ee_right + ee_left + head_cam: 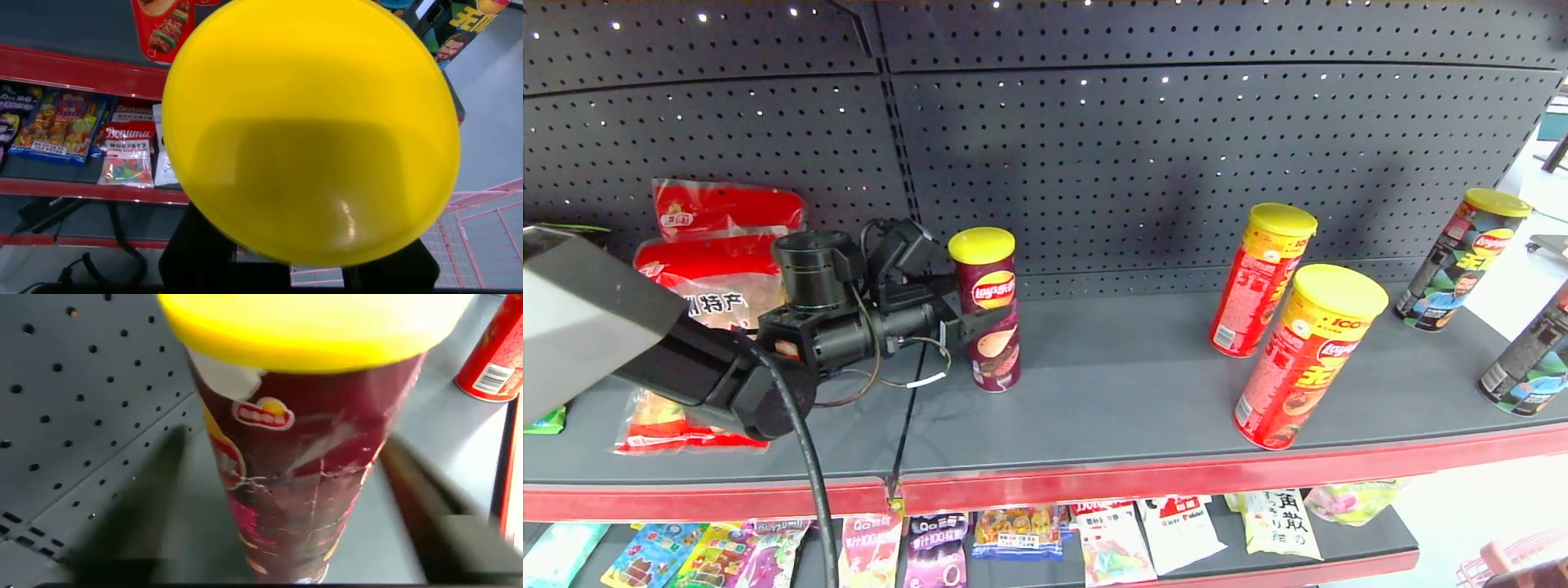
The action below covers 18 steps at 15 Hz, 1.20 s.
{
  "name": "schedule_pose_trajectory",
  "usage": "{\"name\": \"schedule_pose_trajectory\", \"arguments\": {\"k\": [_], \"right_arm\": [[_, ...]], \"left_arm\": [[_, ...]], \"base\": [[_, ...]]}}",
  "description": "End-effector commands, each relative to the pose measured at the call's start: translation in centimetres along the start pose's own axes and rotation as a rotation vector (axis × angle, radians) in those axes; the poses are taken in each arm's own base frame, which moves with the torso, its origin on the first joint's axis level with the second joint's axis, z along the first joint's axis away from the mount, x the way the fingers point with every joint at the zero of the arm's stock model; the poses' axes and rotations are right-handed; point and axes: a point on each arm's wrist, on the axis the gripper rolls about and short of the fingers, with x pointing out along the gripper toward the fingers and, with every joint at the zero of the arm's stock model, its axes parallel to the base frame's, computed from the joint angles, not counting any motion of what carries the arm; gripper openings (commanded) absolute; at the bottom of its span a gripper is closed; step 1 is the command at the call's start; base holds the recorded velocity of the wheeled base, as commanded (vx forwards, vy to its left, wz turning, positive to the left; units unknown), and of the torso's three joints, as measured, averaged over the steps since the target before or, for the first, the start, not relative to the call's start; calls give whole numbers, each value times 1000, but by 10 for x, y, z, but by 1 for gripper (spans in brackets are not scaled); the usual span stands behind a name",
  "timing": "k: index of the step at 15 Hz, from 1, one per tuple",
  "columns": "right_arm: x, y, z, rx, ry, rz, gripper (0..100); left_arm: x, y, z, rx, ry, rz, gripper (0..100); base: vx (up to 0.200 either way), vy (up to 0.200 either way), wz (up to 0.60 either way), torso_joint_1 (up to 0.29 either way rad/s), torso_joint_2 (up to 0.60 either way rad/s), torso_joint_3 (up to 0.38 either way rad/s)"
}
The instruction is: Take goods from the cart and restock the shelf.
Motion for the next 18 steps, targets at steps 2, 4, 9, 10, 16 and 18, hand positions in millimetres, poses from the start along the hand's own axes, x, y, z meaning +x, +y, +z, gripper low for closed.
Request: {"name": "schedule_pose_trajectory", "arguments": {"k": [2, 4, 9, 10, 16, 18], "right_arm": [[0, 0, 0, 0, 2, 1, 0], [0, 0, 0, -1, 2, 1, 0], [0, 0, 0, -1, 1, 1, 0], [0, 0, 0, -1, 2, 1, 0], [1, 0, 2, -3, 4, 1, 0], [0, 0, 2, -2, 1, 1, 0]], "left_arm": [[1, 0, -3, -3, 6, -3, 0], [-2, -1, -1, -6, 3, -12, 0], [-32, -10, 5, -25, 3, -67, 0], [-40, -12, 6, -29, 3, -84, 0], [-59, -29, 3, -29, -15, -216, 0], [-56, -29, 0, -26, -17, -222, 0]], "base": [[0, 0, 0, 0, 0, 0], [0, 0, 0, 0, 0, 0], [0, 0, 0, 0, 0, 0], [0, 0, 0, 0, 0, 0], [0, 0, 0, 0, 0, 0], [0, 0, 0, 0, 0, 0]]}}
